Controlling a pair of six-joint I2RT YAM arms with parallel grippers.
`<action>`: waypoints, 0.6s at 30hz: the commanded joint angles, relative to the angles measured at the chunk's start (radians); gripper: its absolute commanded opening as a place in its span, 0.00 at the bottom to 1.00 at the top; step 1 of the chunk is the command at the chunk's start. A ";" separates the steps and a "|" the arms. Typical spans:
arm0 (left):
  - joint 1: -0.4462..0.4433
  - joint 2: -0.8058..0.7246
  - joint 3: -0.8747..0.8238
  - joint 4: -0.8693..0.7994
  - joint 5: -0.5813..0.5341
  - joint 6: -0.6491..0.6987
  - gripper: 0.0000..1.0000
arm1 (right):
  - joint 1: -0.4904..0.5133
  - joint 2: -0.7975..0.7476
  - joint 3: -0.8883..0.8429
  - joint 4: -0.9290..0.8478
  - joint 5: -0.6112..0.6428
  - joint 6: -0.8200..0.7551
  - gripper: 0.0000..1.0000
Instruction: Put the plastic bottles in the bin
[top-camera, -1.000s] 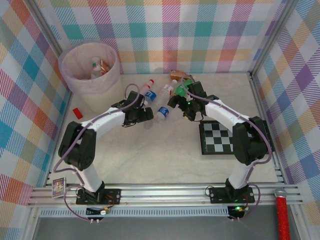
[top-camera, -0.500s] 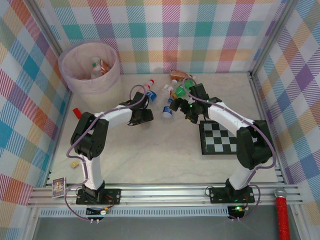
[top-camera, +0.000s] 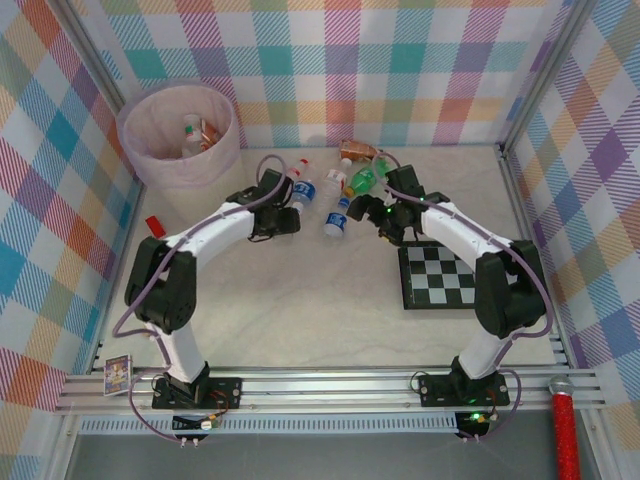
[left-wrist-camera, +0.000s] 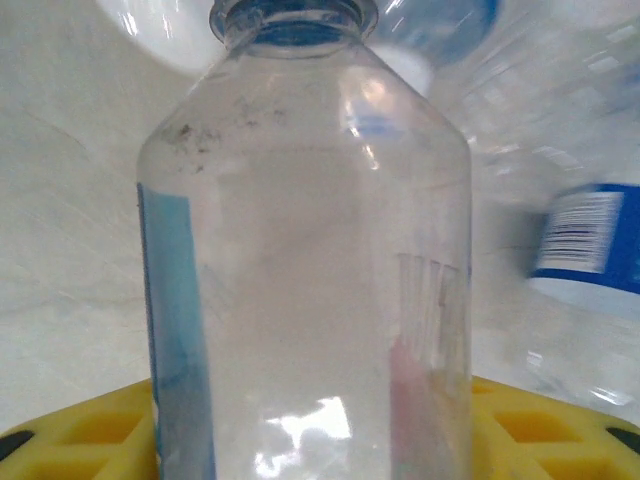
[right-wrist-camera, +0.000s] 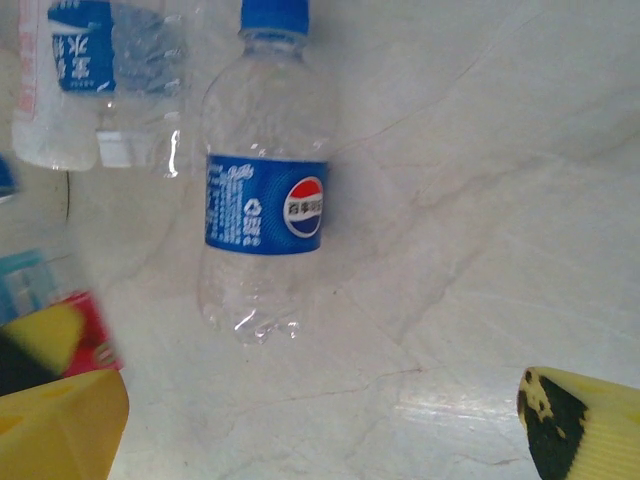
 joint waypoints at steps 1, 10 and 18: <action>-0.014 -0.130 0.073 -0.107 -0.020 0.098 0.55 | -0.041 -0.028 0.070 -0.006 0.036 -0.019 1.00; 0.041 -0.195 0.454 -0.305 -0.052 0.267 0.53 | -0.135 0.071 0.196 0.060 0.112 0.021 1.00; 0.278 -0.124 0.665 -0.267 -0.027 0.281 0.52 | -0.167 0.317 0.428 0.067 0.125 0.041 1.00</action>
